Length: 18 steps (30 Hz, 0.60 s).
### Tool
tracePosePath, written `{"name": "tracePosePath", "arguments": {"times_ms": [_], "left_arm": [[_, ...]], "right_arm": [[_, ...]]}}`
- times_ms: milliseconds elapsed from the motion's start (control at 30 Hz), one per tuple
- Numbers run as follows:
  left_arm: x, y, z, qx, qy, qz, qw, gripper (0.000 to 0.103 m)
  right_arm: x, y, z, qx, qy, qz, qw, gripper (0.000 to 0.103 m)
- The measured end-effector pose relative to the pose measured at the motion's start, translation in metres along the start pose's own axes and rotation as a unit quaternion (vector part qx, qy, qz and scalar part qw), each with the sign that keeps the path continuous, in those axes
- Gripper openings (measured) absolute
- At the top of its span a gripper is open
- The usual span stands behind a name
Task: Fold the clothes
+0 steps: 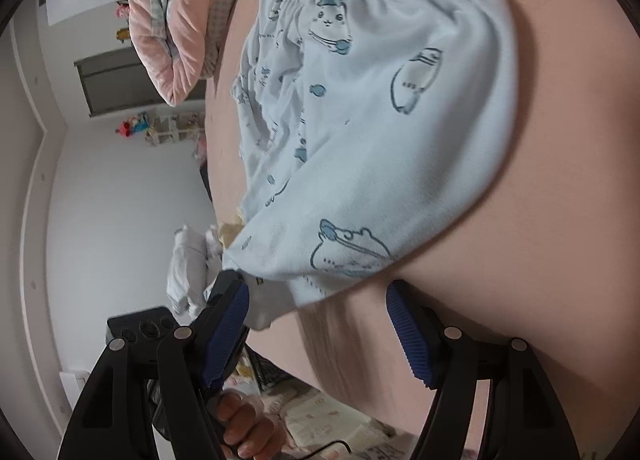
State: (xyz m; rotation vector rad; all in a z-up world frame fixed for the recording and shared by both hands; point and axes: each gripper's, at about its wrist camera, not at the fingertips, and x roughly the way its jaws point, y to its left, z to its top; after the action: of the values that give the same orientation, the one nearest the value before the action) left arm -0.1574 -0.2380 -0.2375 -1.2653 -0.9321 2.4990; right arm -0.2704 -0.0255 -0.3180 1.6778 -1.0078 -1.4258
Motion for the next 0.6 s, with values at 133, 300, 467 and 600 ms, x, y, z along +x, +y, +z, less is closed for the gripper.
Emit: {"name": "tracePosePath", "arguments": {"times_ms": [133, 300, 467, 600], "left_arm": [[-0.01, 0.009, 0.005, -0.023, -0.002, -0.02, 0.9995, 0.011], [-0.016, 0.011, 0.008, -0.021, -0.005, -0.018, 0.9996, 0.011], [-0.012, 0.0, 0.004, 0.027, 0.005, 0.032, 0.9991, 0.011], [-0.008, -0.01, -0.004, 0.08, 0.021, 0.103, 0.9913, 0.017]], "right_arm": [[0.01, 0.003, 0.005, 0.006, -0.017, 0.013, 1.0, 0.071], [0.013, 0.005, 0.008, 0.01, -0.05, 0.038, 0.998, 0.071], [0.016, 0.009, 0.007, 0.013, -0.069, 0.067, 0.995, 0.015], [0.018, 0.029, 0.004, -0.024, -0.06, 0.057, 0.996, 0.009]]}}
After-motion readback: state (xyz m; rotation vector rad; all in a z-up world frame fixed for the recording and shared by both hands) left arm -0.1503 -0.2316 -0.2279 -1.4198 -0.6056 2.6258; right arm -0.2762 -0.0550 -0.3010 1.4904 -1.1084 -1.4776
